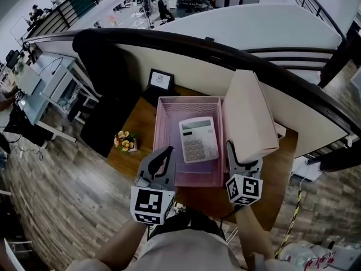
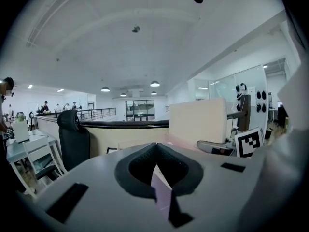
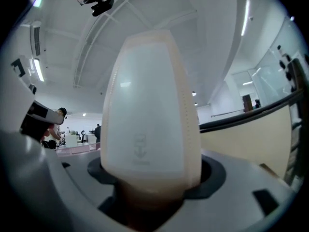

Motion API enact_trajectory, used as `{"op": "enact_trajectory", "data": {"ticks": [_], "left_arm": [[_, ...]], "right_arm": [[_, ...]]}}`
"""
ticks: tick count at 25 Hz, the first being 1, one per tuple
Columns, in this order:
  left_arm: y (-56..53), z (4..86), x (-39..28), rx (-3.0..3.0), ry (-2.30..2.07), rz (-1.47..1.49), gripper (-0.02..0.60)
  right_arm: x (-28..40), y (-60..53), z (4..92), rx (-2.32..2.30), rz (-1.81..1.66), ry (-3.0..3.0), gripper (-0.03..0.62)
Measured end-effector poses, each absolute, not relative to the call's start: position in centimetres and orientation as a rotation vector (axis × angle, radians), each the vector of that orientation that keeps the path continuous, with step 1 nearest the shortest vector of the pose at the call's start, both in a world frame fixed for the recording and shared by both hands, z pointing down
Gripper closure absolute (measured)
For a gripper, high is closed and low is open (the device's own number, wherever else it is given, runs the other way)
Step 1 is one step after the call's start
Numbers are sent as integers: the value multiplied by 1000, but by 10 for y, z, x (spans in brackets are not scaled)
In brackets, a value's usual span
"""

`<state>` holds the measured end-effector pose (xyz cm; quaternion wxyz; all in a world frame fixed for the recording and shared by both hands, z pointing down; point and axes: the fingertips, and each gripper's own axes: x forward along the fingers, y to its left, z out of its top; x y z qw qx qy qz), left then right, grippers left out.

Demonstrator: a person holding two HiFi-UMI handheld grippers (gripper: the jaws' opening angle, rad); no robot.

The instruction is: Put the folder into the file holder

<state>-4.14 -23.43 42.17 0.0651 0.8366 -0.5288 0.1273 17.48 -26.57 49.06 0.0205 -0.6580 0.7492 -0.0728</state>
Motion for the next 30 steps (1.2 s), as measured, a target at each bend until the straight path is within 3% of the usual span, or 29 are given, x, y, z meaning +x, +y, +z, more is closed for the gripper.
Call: {"op": "enact_trajectory", "data": {"ticks": [12, 25, 30], "left_arm": [[-239, 436, -32, 2533, -1535, 422, 578], [-234, 445, -29, 2535, -1473, 489, 578], [-232, 449, -30, 2528, -1464, 504, 578]], "right_arm": [[166, -262, 541, -1909, -355, 2534, 229], [171, -254, 529, -1940, -515, 2805, 93], [173, -255, 498, -1961, -459, 2811, 87]]}}
